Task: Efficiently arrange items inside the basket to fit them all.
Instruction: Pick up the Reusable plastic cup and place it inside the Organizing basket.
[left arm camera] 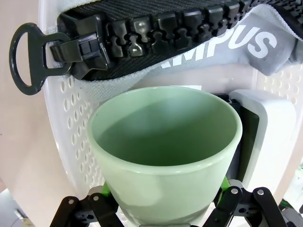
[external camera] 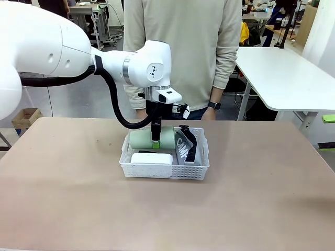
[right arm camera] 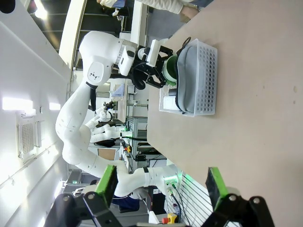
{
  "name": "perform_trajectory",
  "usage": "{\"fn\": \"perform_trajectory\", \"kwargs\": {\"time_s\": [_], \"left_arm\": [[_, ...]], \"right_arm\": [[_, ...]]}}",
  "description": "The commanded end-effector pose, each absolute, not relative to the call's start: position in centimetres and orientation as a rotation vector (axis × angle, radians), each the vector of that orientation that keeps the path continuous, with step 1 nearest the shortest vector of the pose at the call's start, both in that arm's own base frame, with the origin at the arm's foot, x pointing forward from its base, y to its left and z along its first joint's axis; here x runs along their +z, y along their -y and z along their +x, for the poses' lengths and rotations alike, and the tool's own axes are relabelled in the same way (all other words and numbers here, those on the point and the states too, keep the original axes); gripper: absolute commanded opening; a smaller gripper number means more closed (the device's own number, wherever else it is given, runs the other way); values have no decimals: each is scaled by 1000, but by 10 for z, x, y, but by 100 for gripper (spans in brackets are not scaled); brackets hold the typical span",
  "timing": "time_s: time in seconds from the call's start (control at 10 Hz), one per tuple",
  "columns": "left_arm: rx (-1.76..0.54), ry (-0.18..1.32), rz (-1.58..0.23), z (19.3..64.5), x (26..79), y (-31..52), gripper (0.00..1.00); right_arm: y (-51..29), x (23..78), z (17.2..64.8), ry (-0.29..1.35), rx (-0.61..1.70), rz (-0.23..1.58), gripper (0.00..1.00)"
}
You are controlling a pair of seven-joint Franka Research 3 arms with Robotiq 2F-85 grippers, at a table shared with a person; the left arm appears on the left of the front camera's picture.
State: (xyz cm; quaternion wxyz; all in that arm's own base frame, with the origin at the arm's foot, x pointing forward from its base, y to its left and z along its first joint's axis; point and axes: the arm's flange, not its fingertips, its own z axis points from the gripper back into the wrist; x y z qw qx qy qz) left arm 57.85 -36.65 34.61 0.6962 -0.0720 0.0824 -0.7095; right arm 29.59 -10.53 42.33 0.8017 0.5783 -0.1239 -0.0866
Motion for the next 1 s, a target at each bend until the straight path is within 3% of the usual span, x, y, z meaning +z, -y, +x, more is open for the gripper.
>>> {"fn": "perform_trajectory", "kwargs": {"time_s": [0.0, 0.1, 0.9], "left_arm": [[-1550, -185, -124, 586, 337, 370, 88], [-1545, -174, -133, 587, 337, 370, 100], [-1595, -152, -224, 576, 358, 360, 100]], "right_arm": [[104, 429, 296, 263, -201, 1259, 100], [104, 429, 296, 263, -201, 1259, 100], [104, 429, 296, 263, -201, 1259, 100]]}}
